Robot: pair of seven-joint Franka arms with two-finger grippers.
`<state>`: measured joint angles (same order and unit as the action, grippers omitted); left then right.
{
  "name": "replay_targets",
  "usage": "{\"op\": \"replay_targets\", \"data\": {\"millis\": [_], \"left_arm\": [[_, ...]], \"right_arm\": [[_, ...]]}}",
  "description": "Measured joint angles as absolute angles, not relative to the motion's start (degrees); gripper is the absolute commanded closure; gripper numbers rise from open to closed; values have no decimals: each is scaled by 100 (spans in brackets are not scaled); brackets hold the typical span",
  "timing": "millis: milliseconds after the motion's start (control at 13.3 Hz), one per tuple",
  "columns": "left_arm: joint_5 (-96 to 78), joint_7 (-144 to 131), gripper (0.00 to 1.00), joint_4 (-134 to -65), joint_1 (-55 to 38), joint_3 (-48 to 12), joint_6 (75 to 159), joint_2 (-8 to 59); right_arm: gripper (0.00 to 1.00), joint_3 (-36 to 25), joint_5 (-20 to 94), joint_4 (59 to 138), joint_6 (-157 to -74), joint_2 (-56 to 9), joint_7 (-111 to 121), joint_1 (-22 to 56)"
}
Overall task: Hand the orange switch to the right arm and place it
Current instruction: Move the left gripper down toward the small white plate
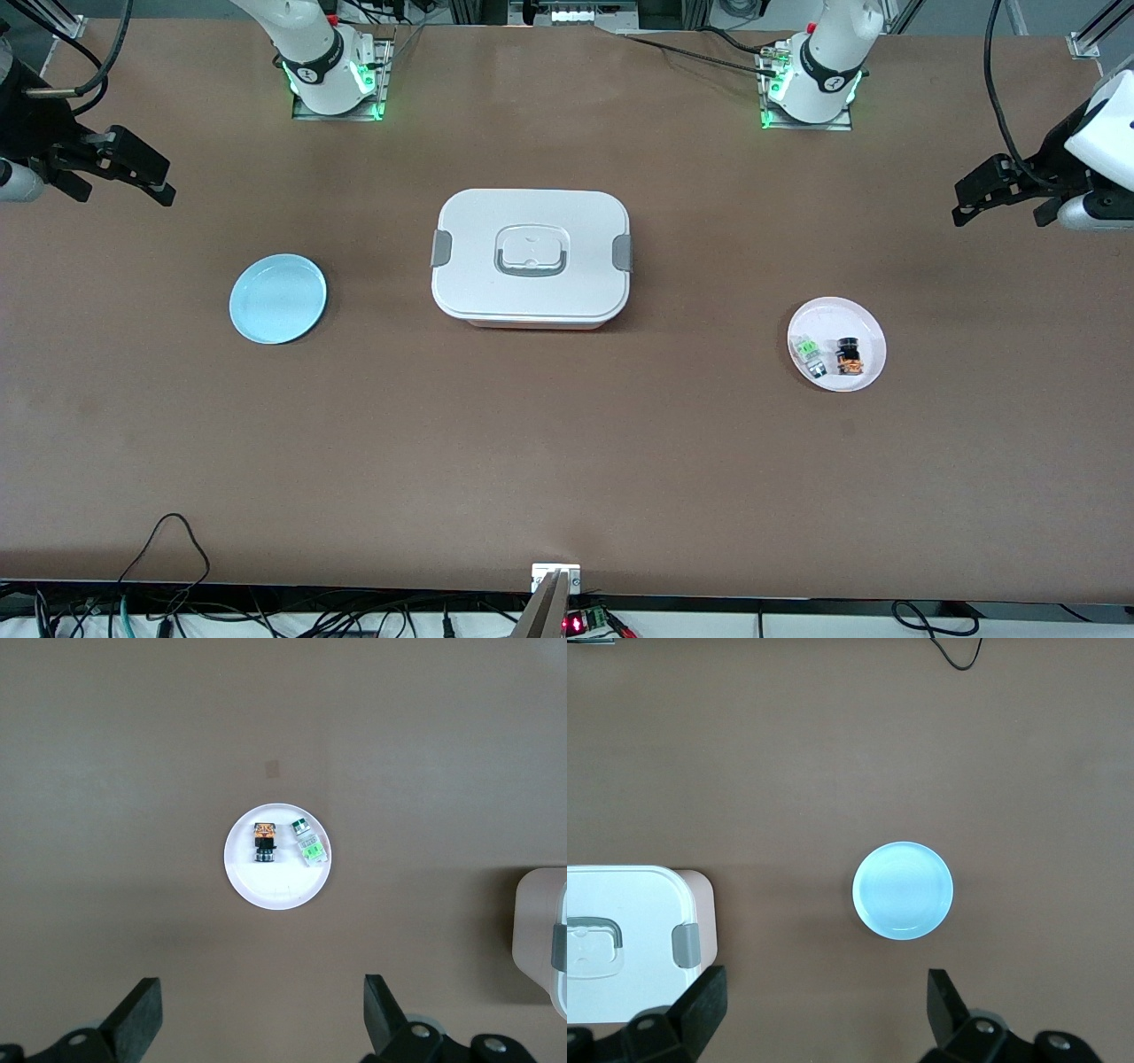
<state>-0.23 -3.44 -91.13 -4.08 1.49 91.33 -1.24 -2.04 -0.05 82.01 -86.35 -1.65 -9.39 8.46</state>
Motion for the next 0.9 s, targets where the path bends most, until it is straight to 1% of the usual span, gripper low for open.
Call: {"op": "replay_targets", "data": {"millis": [451, 676, 901], "left_arm": [[-23, -33, 0, -9146, -411, 142, 9110, -115], [-23, 1242, 0, -9218, -407, 153, 9086, 23], [-22, 2665, 0, -9285, -395, 175, 8958, 332]], "right_arm": [[0, -203, -5, 8201, -8635, -185, -939, 847], [0, -201, -5, 8201, -8635, -185, -939, 849], [0, -201, -5, 8202, -8633, -186, -942, 849]]}}
